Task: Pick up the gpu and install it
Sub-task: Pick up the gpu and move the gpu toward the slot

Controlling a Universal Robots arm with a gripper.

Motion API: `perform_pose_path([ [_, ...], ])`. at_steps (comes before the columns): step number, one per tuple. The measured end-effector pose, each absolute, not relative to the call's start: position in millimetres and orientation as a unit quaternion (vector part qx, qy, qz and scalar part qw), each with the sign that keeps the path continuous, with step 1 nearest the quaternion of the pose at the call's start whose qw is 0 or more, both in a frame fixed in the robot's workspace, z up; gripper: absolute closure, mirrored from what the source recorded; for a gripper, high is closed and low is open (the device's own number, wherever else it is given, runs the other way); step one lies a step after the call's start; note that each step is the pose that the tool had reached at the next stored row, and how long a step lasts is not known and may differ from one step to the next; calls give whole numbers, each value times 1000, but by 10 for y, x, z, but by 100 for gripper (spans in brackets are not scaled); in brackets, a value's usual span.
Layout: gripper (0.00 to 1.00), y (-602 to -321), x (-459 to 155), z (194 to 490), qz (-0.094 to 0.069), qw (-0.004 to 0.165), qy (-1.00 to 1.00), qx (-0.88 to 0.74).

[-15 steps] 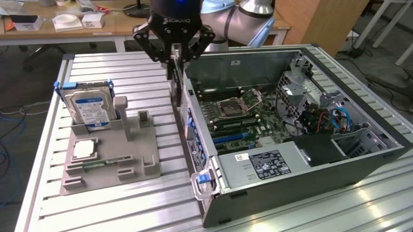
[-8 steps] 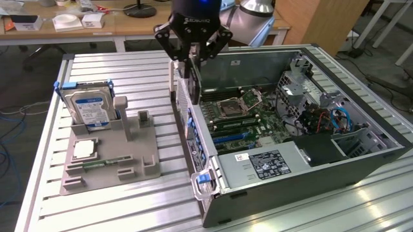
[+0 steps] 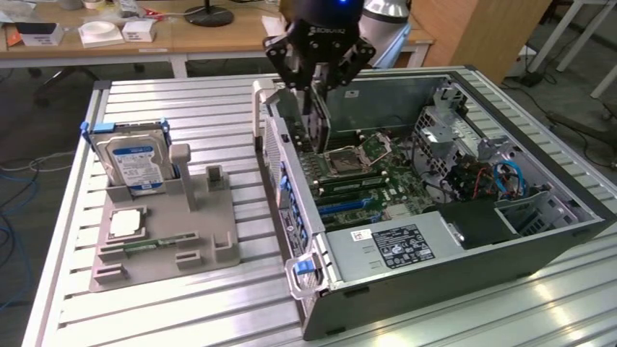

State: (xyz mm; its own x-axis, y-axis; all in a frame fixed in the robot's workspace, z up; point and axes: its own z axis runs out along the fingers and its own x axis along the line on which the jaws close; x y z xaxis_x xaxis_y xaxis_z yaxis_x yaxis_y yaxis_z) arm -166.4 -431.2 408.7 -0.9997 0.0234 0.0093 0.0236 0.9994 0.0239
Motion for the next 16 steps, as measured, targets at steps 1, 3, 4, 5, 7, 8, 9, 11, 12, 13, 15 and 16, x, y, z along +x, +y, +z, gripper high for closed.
perform_pose_path([
  [1, 73, -4312, -1618, 4088, -12, 5, -1000, -12],
  [3, 73, -4312, -1527, 4087, -12, 4, -1000, -12],
  [4, 73, -4311, -1483, 4087, -12, 4, -1000, -12],
  [5, 73, -4312, -1438, 4087, -12, 5, -1000, -12],
  [7, 73, -4312, -1345, 4087, -12, 5, -1000, -12],
  [8, 73, -4312, -1300, 4087, -12, 5, -1000, -12],
  [9, 73, -4312, -1255, 4087, -12, 5, -1000, -12],
  [11, 73, -4312, -1166, 4087, -12, 5, -1000, -12],
  [12, 73, -4312, -1121, 4087, -12, 4, -1000, -12],
  [13, 73, -4312, -1073, 4087, -12, 5, -1000, -12],
  [15, 73, -4311, -987, 4086, -12, 5, -1000, -12],
  [16, 73, -4312, -944, 4086, -12, 4, -1000, -12],
])
